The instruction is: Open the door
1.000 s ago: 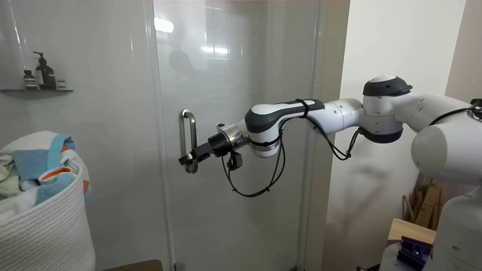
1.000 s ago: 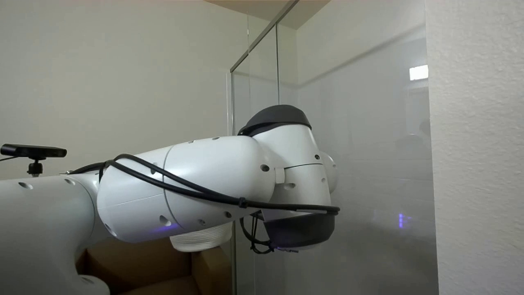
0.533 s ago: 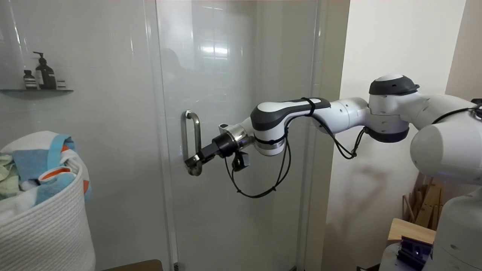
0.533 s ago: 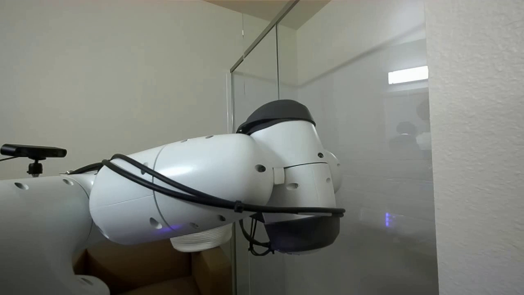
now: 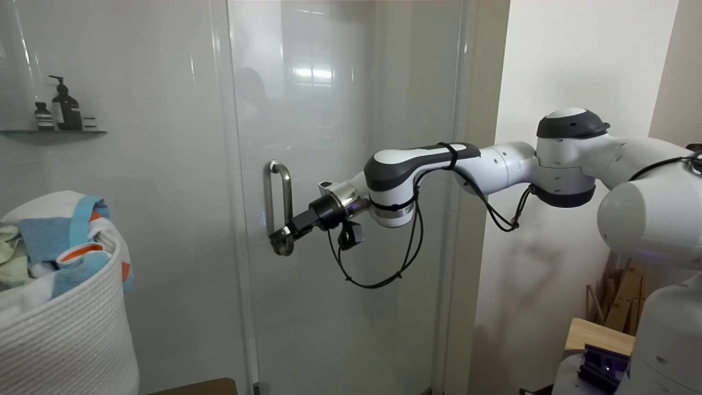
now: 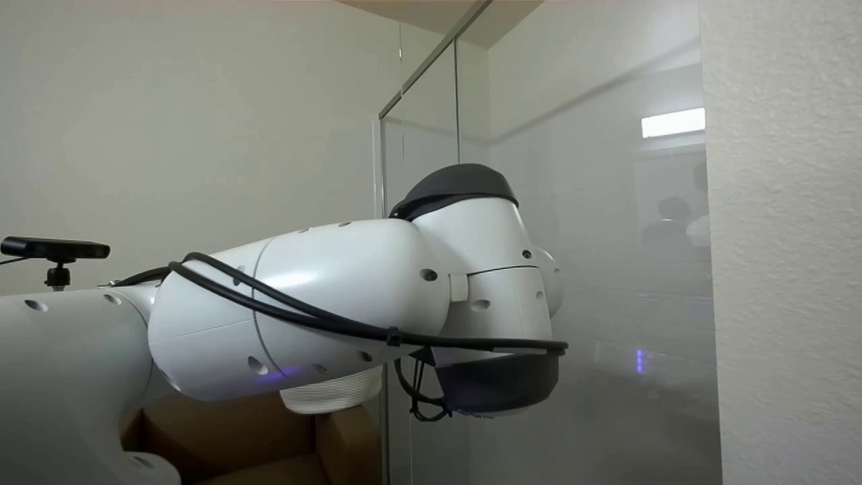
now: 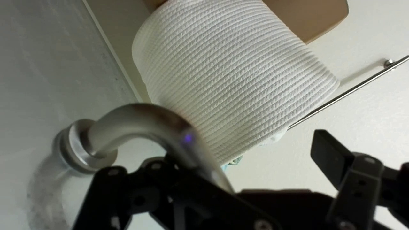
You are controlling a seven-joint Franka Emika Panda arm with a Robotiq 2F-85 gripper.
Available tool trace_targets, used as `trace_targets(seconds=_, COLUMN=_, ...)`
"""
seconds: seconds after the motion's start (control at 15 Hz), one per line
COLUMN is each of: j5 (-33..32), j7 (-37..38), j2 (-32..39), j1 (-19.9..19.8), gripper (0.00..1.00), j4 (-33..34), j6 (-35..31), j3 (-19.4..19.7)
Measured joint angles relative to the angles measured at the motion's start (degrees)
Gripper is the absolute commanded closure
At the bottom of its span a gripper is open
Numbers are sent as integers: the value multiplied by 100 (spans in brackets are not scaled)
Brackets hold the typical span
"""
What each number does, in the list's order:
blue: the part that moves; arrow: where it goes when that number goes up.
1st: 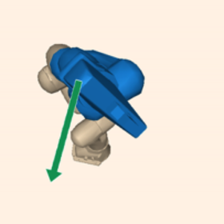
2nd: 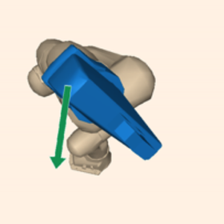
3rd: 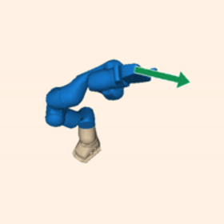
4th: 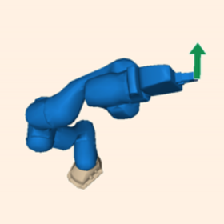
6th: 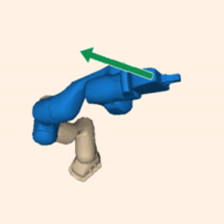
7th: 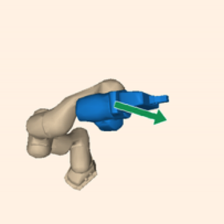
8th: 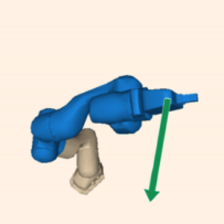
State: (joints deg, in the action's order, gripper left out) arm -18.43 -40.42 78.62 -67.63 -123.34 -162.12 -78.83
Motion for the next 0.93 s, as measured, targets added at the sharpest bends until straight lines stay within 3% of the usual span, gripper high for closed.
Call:
trace_targets(seconds=0.27, j5=7, j7=134, j2=-319, j1=75, gripper=0, j4=14, j6=30, j3=43)
trace_targets(seconds=0.93, j5=446, j7=790, j2=-2353, j1=529, gripper=0, j4=-53, j6=65, j3=397)
